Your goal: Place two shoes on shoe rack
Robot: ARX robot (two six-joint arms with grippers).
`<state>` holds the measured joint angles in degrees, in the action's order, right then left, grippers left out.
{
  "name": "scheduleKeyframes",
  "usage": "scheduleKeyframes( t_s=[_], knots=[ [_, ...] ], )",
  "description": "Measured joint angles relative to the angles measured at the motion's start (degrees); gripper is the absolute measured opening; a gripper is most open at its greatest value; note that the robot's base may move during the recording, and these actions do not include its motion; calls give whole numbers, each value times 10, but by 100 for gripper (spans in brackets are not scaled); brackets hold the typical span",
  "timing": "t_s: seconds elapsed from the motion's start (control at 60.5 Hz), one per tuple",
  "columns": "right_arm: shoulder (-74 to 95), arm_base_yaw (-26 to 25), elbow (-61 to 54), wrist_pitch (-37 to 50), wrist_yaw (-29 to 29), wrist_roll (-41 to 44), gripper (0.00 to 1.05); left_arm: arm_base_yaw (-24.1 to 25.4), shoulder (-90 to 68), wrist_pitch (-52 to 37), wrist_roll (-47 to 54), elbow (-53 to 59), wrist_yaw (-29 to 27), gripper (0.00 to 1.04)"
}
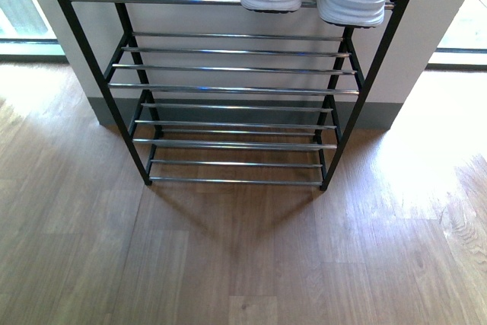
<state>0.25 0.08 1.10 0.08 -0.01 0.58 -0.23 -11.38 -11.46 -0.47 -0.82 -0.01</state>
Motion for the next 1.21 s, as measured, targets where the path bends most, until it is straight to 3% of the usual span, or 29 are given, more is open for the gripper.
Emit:
scheduleKeyframes(
  t_s=[0.066, 0.165, 0.529, 1.042, 1.208],
  knots=[
    [0, 0, 0, 0, 0, 0, 96, 0, 15, 16, 0, 0, 0, 1],
    [0, 0, 0, 0, 0, 0, 96, 0, 92, 109, 0, 0, 0, 1],
    [0, 0, 0, 0, 0, 0, 96, 1, 104, 115, 0, 0, 0, 3],
    [0, 0, 0, 0, -2, 0, 96, 1, 105, 115, 0, 0, -1, 95],
    [0, 0, 0, 0, -1, 0, 96, 1, 105, 115, 1, 0, -1, 95]
  ],
)
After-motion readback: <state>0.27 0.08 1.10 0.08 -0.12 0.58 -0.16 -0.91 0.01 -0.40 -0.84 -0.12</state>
